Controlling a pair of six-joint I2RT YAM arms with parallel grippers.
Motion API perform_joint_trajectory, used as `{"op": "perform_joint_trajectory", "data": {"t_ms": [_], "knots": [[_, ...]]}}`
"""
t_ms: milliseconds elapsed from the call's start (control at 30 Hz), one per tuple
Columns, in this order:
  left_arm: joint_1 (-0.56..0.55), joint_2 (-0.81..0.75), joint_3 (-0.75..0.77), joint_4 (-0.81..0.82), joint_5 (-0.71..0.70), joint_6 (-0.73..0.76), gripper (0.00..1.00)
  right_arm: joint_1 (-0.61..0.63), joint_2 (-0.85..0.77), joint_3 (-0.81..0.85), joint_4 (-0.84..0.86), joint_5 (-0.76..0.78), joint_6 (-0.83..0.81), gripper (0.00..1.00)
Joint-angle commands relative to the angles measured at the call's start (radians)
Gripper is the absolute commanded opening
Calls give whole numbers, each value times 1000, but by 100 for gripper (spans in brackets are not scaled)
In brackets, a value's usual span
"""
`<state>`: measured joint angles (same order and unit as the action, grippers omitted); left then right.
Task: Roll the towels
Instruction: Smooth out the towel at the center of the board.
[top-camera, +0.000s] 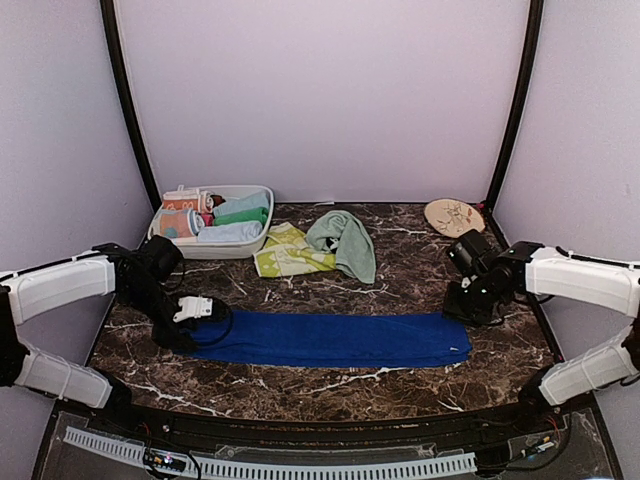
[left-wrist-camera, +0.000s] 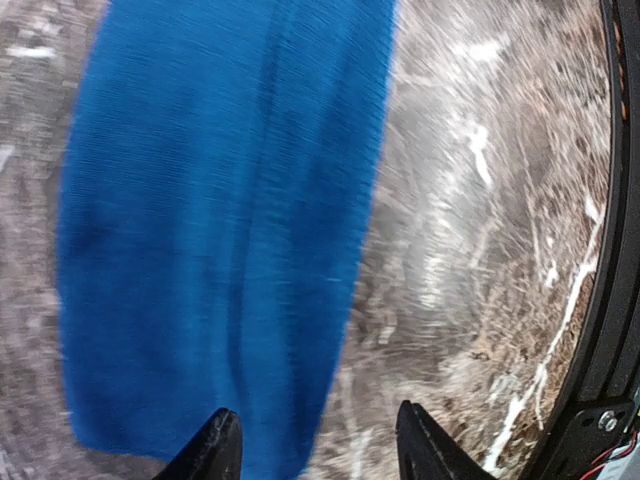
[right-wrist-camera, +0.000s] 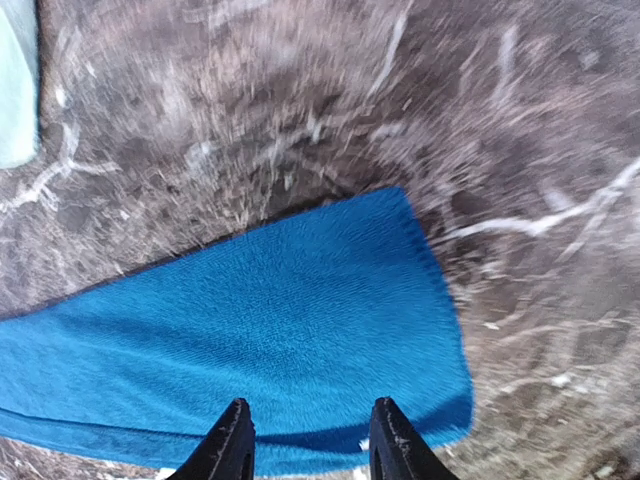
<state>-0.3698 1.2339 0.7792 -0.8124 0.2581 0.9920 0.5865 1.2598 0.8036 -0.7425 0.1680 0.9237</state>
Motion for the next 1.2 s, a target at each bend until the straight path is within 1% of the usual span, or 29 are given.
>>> {"op": "perform_joint_trajectory", "data": {"t_ms": [0, 200, 467, 633, 733, 767, 900, 967, 1033, 1067, 1133, 1167], "knots": [[-25, -8, -96, 44, -4, -46, 52, 5, 51, -72, 147, -81, 8, 37], [-26, -23, -164, 117, -96, -4, 41, 0, 70, -109, 183, -87, 3, 36], [-25, -11, -210, 196, -181, 27, 23, -25, 69, -161, 194, -82, -13, 34], [-26, -32, -215, 197, -198, 41, 16, -33, 60, -204, 213, -87, -10, 33], [-26, -53, -204, 163, -201, 51, 3, -35, 57, -227, 219, -82, -9, 31], [-25, -60, -199, 145, -201, 54, 0, -36, 57, -237, 221, -82, -9, 31], [-26, -97, -168, 57, -191, 57, 0, -37, 48, -273, 237, -83, -7, 31], [-26, -116, -133, 18, -155, 46, 0, -37, 38, -276, 234, -82, -9, 31], [-26, -126, -109, 19, -117, 29, 1, -39, 33, -275, 233, -85, -13, 31], [-26, -127, -107, 34, -105, 20, 8, -40, 33, -268, 230, -91, -16, 31], [-25, -113, -117, 89, -85, 0, 26, -39, 31, -244, 221, -100, -22, 31], [-25, -100, -124, 121, -82, -10, 30, -40, 28, -225, 216, -103, -25, 31]]}}
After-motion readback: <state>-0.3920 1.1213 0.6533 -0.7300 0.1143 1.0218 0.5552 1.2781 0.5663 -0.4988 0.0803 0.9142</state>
